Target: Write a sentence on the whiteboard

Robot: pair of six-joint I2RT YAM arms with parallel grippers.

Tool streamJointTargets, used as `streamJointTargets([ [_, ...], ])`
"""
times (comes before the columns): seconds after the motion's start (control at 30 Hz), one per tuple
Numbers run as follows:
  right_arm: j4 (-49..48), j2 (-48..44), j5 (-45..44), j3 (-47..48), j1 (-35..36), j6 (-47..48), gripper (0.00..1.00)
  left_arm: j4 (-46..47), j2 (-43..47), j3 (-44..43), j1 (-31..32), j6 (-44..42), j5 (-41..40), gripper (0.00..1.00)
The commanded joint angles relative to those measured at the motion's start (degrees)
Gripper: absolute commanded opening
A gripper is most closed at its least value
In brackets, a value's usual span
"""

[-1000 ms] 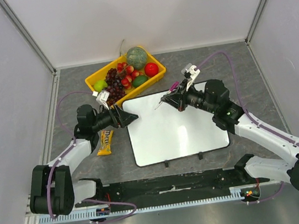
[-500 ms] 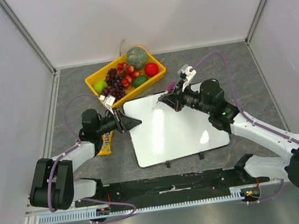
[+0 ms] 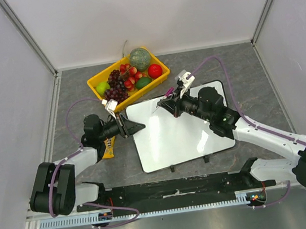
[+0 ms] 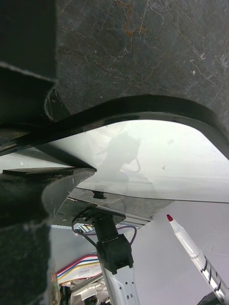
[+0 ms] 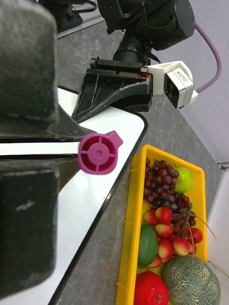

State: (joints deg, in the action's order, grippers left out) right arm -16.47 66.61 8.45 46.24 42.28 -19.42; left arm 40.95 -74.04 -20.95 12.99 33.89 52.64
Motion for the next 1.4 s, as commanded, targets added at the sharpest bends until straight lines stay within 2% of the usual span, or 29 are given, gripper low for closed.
streamJointTargets([
  [0.0, -3.30, 0.01, -4.75, 2.63, 1.57, 3.07, 0.00, -1.57, -0.93, 2.84, 0.80, -8.31, -3.68, 0.02],
  [0.3, -4.45, 0.36, -6.34, 2.72, 3.07, 3.07, 0.00, 0.54, 2.67, 6.01, 0.89, -7.87, -4.48, 0.02],
  [0.87, -6.55, 2.91, -16.18, 2.98, 9.83, 5.88, 0.00, -0.96, 0.21, 4.52, 0.89, -8.58, -4.48, 0.02],
  [1.37, -9.98, 6.51, -22.68, 0.70, 11.42, 5.97, 0.00, -1.22, -0.49, 4.16, 0.81, -8.84, -4.21, 0.02],
])
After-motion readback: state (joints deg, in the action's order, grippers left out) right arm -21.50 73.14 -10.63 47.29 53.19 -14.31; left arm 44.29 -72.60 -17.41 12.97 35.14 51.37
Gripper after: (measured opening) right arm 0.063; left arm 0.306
